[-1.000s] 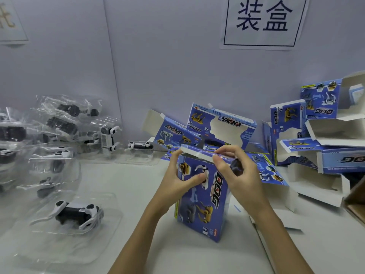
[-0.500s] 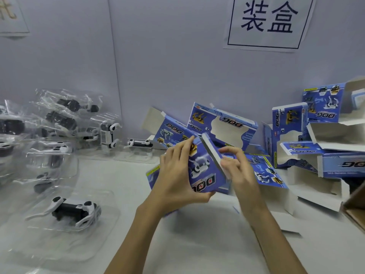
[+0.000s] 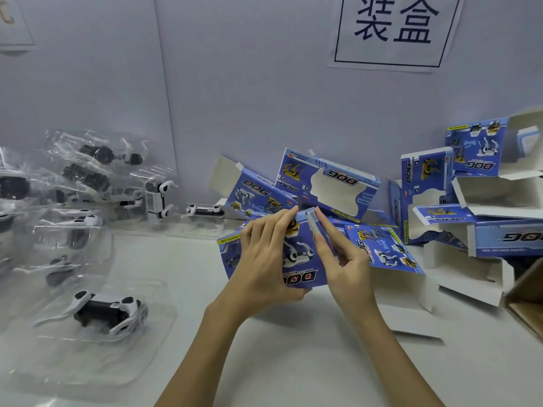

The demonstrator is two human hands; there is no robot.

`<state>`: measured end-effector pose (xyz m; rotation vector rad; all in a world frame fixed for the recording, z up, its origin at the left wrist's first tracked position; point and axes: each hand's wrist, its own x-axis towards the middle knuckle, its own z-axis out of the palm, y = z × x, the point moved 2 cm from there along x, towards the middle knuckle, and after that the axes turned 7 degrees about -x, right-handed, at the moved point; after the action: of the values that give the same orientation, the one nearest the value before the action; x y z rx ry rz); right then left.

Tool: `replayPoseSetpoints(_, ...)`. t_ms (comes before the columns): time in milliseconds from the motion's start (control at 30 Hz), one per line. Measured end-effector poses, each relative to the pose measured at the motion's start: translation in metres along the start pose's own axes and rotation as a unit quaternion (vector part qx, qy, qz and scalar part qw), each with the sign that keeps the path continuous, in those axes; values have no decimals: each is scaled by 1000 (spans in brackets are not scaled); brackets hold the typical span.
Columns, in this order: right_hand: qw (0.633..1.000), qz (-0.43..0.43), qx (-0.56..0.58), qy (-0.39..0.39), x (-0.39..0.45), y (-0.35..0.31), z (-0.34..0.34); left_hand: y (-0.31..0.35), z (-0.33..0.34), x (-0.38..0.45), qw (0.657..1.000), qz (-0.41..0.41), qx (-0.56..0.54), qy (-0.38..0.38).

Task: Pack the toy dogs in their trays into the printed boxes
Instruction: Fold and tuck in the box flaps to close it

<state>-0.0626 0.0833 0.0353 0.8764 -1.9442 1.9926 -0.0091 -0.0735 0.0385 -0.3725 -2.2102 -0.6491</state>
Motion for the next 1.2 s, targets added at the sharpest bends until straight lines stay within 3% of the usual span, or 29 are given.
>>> replayPoseSetpoints(633, 982, -46, -148, -110, -2, -6, 3, -5, 7, -1, 999, 1, 30, 10)
replayPoseSetpoints(833, 991, 15, 23, -131, 1, -1, 0, -6, 8, -1, 1000, -1, 23, 16)
replayPoseSetpoints(933, 994, 7, 65, -84, 2, 2, 0, -5, 8, 0, 999, -1, 33, 8)
replayPoseSetpoints(1100, 999, -22, 31, -11, -3, 4, 3, -1, 3, 1, 999, -16, 31, 19)
replayPoseSetpoints(1200, 998, -39, 0, -54, -6, -2, 7, 1, -3, 2, 998, -40, 13, 36)
